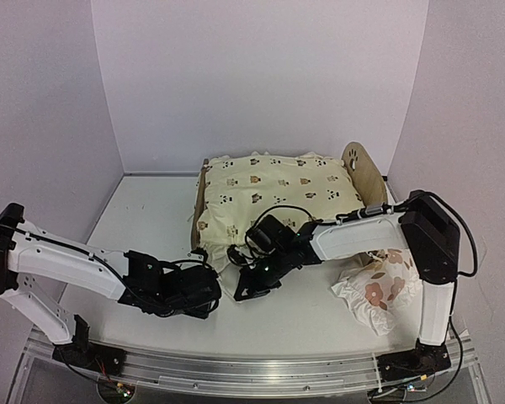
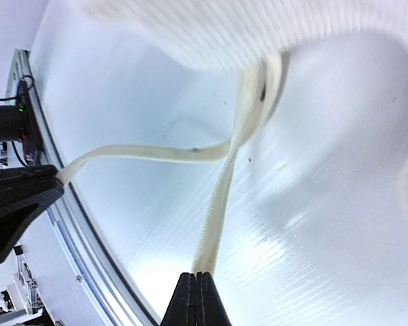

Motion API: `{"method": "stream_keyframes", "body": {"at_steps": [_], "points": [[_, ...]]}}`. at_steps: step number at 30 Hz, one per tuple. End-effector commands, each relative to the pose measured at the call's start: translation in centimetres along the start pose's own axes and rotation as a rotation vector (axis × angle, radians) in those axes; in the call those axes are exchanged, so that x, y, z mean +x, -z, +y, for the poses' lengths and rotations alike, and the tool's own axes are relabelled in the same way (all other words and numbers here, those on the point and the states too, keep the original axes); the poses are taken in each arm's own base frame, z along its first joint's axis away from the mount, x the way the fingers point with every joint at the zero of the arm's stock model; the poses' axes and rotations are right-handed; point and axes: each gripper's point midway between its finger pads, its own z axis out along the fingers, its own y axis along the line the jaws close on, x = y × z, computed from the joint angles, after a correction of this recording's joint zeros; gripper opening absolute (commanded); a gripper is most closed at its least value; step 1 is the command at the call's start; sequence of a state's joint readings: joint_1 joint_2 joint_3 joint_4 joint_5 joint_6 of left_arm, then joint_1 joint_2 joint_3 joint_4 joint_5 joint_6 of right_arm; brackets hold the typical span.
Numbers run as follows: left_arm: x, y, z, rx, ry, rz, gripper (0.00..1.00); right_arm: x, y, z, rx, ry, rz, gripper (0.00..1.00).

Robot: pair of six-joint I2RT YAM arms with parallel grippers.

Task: Set up the pet bed

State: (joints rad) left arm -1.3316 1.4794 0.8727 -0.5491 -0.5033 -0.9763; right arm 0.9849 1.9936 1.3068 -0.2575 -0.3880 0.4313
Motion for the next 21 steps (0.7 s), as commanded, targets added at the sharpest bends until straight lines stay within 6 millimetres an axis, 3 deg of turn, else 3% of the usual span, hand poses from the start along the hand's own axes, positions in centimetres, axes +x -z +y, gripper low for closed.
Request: {"method": "stream_keyframes", "body": {"at_steps": [1,6,11,13,15,21], "points": [[3.2,-0.8,1.3,-0.051,0.012,0.145,0.00,3.5,-2.2,-2.7,0.102,-0.022,0.106,0.00],[5.1,-1.0,2.4,-0.080,0.064,0.209,0.00,6.8,-2.1,-4.3,0.201,0.005,0.150,0.00],[4.3,-0.3,2.6,-0.062,0.079,0.169,0.00,8.1,-2.3,-3.5,0.207,0.037,0.166,0.00],[4.0,-0.4,2.3,-0.050,0.076,0.154,0.00,7.6,-2.4,-2.9,0.199,0.050,0.154,0.03],[3.7,-0.5,2.3,-0.049,0.073,0.141,0.00,6.4,-2.1,-2.3,0.196,0.066,0.124,0.12],[3.0,-0.6,1.8,-0.034,0.067,0.104,0.00,1.8,0.0,-1.1,0.261,0.132,-0.032,0.26]]}}
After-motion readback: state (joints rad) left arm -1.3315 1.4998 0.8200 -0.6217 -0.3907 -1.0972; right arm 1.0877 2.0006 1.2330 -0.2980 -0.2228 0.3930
